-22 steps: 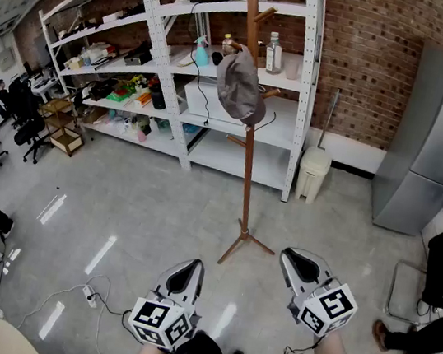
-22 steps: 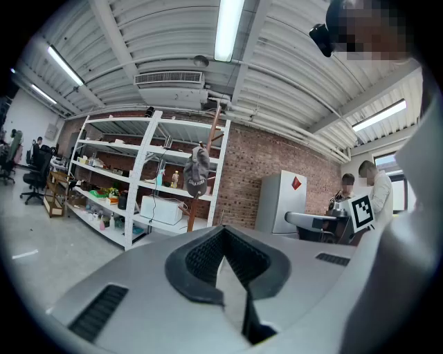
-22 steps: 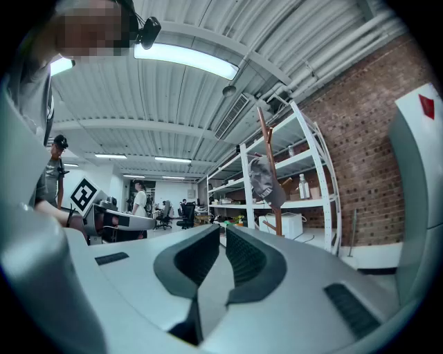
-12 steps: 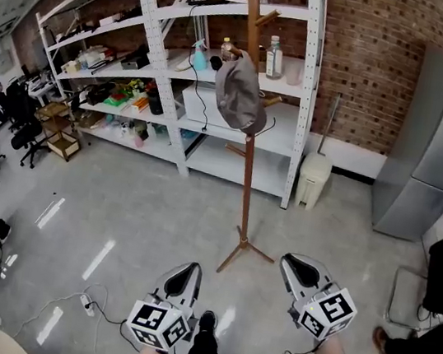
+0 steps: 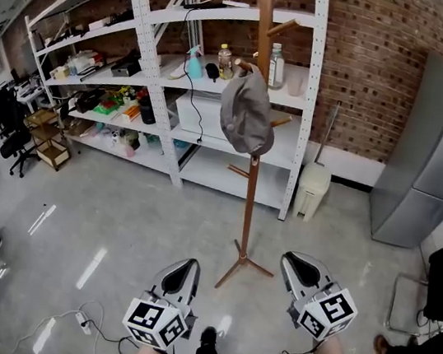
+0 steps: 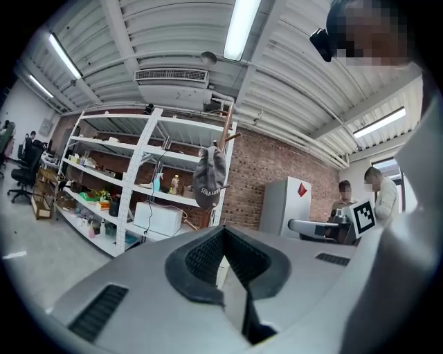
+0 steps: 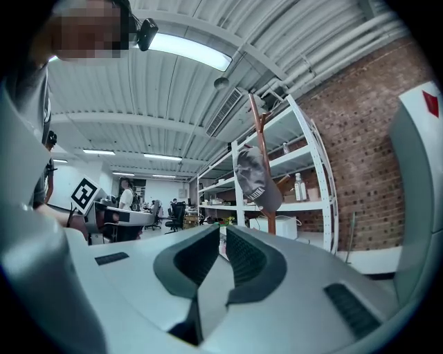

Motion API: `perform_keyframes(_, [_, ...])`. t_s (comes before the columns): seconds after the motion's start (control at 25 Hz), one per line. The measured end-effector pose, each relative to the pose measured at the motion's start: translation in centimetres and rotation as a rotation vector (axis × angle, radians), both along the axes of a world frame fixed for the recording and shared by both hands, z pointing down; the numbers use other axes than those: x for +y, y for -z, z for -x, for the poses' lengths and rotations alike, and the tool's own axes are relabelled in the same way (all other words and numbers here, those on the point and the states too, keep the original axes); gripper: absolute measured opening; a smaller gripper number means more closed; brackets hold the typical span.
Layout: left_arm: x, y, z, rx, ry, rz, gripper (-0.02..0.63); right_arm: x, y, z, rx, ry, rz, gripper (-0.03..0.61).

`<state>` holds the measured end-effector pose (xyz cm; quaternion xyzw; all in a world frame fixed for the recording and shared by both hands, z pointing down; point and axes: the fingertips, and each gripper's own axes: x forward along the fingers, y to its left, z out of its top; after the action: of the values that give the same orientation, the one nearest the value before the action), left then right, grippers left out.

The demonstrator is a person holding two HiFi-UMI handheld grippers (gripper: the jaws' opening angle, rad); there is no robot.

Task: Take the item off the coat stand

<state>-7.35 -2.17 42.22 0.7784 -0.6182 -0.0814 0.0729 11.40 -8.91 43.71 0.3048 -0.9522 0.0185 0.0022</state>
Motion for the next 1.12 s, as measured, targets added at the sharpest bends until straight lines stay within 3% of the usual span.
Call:
perform_keyframes(0.48, [-7.0,1.6,4.7,0.02,-0.063,-0.02,0.006,-5.8,1.8,5.0,0.003,-0.056,-0.011,0.035])
perform_keyframes(1.12, [-15.2,6.3,6.4,-0.013,-0.153,-0.117,0.007,-10.6,4.8,10.3,-0.016,-0.146,-0.082,0.035])
